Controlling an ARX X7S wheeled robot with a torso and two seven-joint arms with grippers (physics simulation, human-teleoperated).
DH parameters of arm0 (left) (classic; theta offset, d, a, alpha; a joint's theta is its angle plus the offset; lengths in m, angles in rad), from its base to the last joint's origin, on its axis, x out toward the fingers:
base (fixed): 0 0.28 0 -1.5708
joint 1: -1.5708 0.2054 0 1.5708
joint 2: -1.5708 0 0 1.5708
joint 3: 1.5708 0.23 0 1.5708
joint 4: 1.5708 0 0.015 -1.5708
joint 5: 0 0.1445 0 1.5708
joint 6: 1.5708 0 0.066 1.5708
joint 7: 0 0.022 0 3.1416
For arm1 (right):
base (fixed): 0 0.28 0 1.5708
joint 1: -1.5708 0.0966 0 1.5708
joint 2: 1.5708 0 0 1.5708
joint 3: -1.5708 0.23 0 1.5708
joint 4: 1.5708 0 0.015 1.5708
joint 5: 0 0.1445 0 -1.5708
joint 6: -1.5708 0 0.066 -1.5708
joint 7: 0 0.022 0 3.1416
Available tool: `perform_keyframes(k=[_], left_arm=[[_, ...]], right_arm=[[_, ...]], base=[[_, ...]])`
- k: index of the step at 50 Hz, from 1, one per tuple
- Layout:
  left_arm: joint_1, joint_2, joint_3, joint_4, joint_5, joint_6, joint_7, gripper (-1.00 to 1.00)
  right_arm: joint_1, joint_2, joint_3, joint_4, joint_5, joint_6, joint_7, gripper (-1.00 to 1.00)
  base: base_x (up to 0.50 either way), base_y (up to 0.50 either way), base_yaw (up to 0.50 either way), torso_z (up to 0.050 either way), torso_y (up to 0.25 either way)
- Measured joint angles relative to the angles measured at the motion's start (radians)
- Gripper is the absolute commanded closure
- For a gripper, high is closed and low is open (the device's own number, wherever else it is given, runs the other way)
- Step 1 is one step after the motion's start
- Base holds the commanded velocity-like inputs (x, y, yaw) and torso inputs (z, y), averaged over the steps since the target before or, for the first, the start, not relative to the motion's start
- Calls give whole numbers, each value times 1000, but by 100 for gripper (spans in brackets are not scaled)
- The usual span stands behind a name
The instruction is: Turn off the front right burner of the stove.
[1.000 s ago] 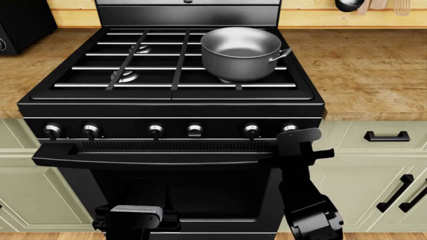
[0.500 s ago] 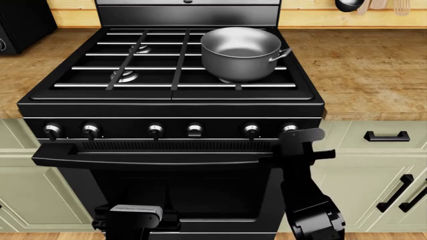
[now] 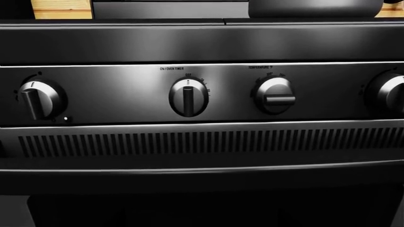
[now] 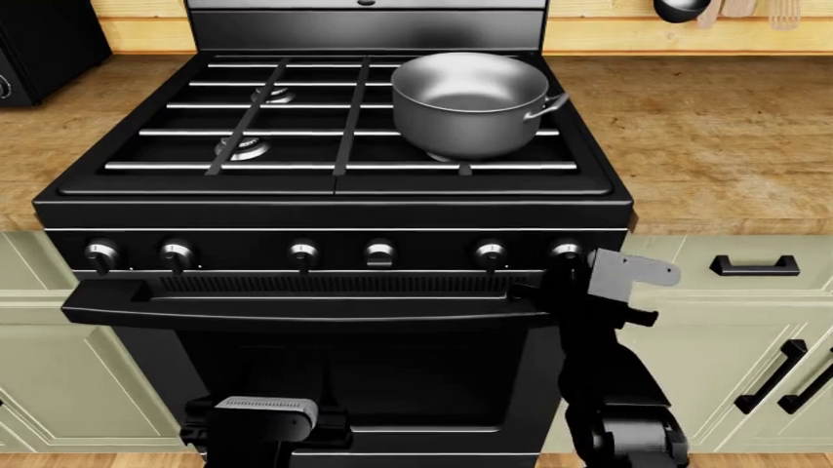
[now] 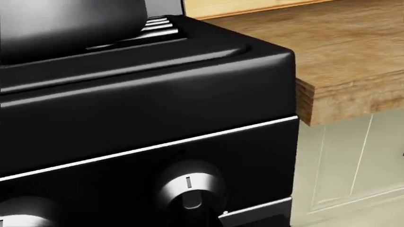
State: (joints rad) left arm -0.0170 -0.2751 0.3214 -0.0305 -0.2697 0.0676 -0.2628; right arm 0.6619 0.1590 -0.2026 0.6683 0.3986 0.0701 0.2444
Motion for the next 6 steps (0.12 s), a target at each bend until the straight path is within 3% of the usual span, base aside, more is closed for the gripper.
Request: perform_keyframes(k=[6], left_arm=[[-2,-2,2,0,0,-1,-2,-100]], right_arm=[[-8,-7,44,-26,78,15,-19,100]], base=[[0,0,0,0,3]])
